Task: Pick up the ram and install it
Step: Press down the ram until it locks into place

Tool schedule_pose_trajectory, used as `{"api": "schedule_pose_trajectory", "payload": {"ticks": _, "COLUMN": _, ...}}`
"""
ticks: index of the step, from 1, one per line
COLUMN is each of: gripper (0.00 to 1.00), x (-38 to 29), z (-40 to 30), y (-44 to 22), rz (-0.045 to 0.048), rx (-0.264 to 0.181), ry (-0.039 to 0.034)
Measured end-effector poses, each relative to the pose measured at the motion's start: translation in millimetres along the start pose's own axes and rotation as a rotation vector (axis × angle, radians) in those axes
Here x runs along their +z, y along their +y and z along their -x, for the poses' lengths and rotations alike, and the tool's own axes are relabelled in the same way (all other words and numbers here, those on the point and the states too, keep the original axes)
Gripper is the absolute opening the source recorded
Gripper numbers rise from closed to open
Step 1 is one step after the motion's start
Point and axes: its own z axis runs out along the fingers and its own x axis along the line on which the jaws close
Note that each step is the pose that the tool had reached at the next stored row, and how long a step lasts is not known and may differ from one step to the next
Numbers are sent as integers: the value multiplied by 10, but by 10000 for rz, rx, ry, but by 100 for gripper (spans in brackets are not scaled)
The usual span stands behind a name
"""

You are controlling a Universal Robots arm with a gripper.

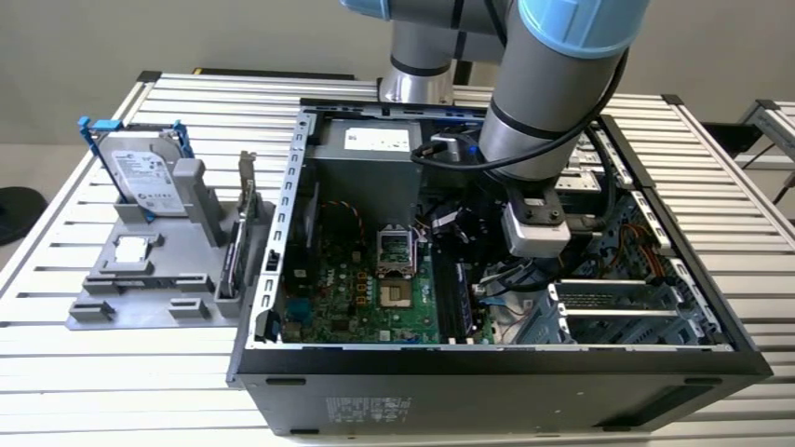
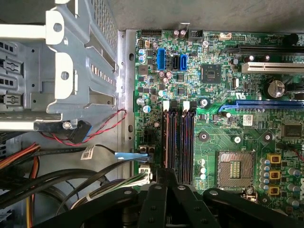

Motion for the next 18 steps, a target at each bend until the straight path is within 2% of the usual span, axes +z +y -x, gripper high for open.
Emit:
{"api": "schedule_pose_trajectory", "payload": {"ticks": 6, "gripper": 0, "x": 0, "z": -1, "y": 0, "rz": 3, "rx": -112, "ry": 4}}
{"api": "schedule_pose_trajectory", "payload": {"ticks": 12, "gripper": 0, "x": 1, "z": 0, "y": 1, "rz": 20, "rx": -902, "ry": 37}}
{"api": "schedule_pose_trajectory", "payload": {"ticks": 18, "gripper": 0, "x": 3, "z": 1, "y": 0, "rz": 47, "rx": -1878, "ry": 75}}
